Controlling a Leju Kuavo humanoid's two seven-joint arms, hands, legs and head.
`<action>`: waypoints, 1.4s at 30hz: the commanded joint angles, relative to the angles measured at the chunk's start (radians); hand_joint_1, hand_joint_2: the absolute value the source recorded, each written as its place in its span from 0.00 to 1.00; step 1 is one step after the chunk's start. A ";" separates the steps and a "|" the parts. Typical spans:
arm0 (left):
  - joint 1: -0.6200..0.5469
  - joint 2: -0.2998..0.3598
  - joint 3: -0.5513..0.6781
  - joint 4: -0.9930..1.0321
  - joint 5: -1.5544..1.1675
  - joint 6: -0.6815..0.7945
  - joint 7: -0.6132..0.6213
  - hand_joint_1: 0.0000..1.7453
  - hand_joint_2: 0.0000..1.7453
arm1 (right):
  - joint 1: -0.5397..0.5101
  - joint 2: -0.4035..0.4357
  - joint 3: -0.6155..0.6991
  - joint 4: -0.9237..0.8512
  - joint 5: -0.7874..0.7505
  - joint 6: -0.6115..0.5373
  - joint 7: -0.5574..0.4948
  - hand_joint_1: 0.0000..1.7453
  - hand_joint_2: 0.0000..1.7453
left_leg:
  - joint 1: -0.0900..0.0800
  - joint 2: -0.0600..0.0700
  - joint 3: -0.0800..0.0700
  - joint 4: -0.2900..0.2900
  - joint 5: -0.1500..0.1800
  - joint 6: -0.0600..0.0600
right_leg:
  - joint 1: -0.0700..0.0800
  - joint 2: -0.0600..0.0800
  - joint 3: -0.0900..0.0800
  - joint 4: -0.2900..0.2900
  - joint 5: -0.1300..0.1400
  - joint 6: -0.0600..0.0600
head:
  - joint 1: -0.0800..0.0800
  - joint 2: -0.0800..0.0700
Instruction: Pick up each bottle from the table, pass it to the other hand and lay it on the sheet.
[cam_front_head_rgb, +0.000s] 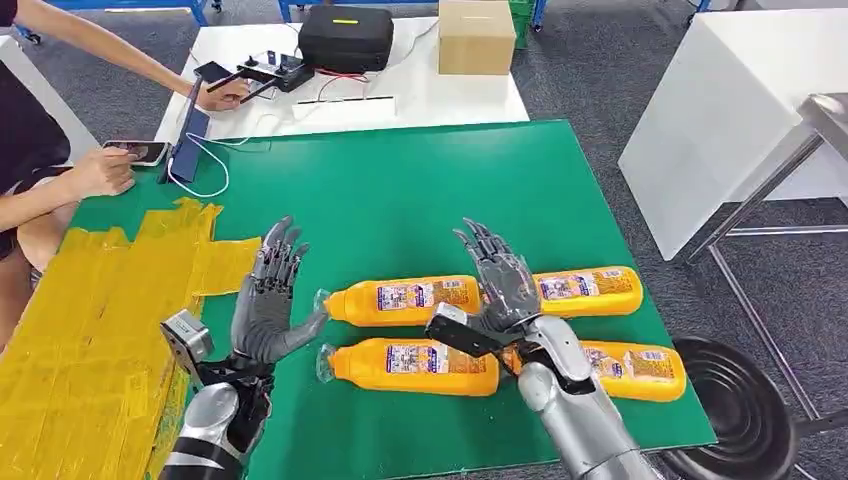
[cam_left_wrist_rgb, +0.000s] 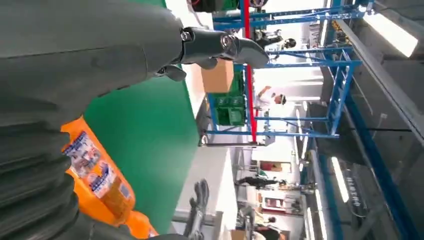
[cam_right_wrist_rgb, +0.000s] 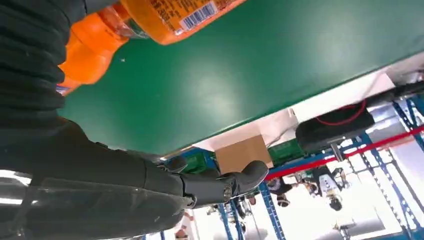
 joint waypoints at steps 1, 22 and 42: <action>-0.080 -0.001 -0.041 0.100 0.006 -0.008 0.005 0.00 1.00 | -0.162 -0.011 0.084 0.263 0.032 0.017 0.005 0.00 1.00 | 0.001 -0.001 0.001 0.000 0.000 -0.001 | 0.001 0.001 0.001 -0.001 0.000 -0.001 | 0.000 0.000; -0.134 -0.018 -0.061 0.170 0.049 -0.032 -0.014 0.00 1.00 | -0.296 0.099 0.159 0.561 -0.042 0.115 -0.074 0.00 1.00 | 0.001 0.000 0.001 0.000 0.000 -0.001 | 0.001 0.001 0.001 0.000 0.000 -0.001 | 0.000 0.000; -0.149 -0.033 -0.081 0.180 0.083 -0.054 -0.047 0.00 1.00 | -0.455 0.138 0.250 0.799 -0.021 0.188 0.041 0.00 1.00 | 0.002 -0.001 0.000 0.002 -0.001 -0.002 | 0.001 0.002 0.001 0.001 0.000 -0.001 | 0.000 0.000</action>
